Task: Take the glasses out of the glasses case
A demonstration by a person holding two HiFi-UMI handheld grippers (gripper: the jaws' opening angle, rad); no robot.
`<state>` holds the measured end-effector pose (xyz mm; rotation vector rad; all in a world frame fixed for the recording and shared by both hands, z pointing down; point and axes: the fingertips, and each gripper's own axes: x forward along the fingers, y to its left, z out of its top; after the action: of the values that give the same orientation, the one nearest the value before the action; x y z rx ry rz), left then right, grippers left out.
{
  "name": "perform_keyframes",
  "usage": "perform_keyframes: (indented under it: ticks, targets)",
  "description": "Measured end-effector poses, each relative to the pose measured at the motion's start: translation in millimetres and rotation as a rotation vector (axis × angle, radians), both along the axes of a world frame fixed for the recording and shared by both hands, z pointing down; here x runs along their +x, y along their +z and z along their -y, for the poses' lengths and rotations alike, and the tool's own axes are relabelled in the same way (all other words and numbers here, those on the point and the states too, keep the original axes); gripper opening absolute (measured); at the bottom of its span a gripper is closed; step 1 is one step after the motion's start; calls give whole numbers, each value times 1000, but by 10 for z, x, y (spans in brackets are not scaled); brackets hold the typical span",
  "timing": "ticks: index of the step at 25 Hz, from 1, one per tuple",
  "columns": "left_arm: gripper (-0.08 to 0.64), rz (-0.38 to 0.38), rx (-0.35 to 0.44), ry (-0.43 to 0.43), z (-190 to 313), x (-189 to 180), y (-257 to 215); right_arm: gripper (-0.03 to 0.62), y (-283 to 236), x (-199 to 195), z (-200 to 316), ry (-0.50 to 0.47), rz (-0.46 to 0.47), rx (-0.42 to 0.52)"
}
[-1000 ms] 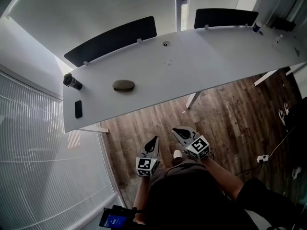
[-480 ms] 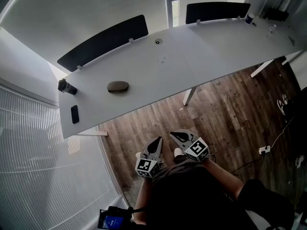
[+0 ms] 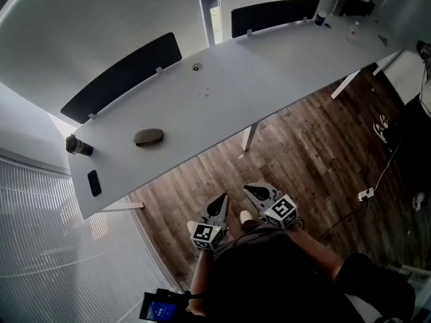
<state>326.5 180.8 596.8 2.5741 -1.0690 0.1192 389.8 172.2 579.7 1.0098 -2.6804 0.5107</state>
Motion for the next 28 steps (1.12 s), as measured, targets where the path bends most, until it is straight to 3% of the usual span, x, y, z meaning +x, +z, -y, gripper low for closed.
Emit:
perform_keyframes:
  ticks: [7, 11, 16, 25, 28]
  targets:
    - [2, 11, 14, 20, 102, -283, -109, 8, -35, -147, 27, 64, -2, -22]
    - [2, 19, -3, 38, 166, -520, -91, 8, -63, -367, -39, 79, 5, -32]
    - [2, 43, 30, 82, 273, -774, -237, 8, -65, -683, -5, 124, 17, -47]
    - [2, 70, 68, 168, 475, -1356, -321, 8, -225, -1264, 136, 251, -5, 32]
    - [2, 83, 47, 178, 537, -1569, -373, 8, -230, -1439, 170, 296, -5, 38]
